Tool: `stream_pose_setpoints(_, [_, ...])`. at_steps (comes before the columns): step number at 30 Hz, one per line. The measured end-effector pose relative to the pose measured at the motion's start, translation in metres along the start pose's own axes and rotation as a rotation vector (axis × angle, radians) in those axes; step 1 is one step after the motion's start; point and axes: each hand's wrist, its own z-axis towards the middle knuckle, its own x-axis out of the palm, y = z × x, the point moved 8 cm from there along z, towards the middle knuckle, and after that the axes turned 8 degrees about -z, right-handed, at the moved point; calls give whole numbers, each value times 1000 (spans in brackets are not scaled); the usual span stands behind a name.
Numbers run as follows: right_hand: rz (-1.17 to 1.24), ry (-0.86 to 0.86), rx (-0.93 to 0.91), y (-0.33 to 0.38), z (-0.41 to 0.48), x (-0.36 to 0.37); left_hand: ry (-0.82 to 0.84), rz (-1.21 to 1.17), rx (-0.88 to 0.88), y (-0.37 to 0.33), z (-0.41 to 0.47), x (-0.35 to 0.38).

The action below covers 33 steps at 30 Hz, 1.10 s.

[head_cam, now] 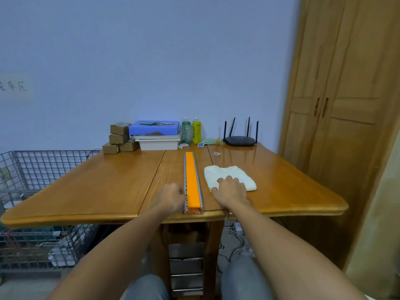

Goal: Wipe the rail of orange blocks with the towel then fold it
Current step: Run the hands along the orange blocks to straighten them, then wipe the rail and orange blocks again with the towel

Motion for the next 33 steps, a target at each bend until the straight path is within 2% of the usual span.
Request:
stream_pose_setpoints(7, [-1,23,61,-2,58,18,-1,-97,-50,11,48,4])
stream_pose_setpoints(18, [-56,283,97,-8,126,83,-11,-95,-93,36,125,23])
stream_pose_setpoints(23, [-139,202,8,-7,156,86,-43,-167,-119,49,166,22])
stream_pose_setpoints(27, [-54,110,-41,-7,175,88,-71,-164,-158,63,195,23])
stream_pose_setpoints(33, [15,87,-62,0,204,82,-48,-133,-164,59,229,42])
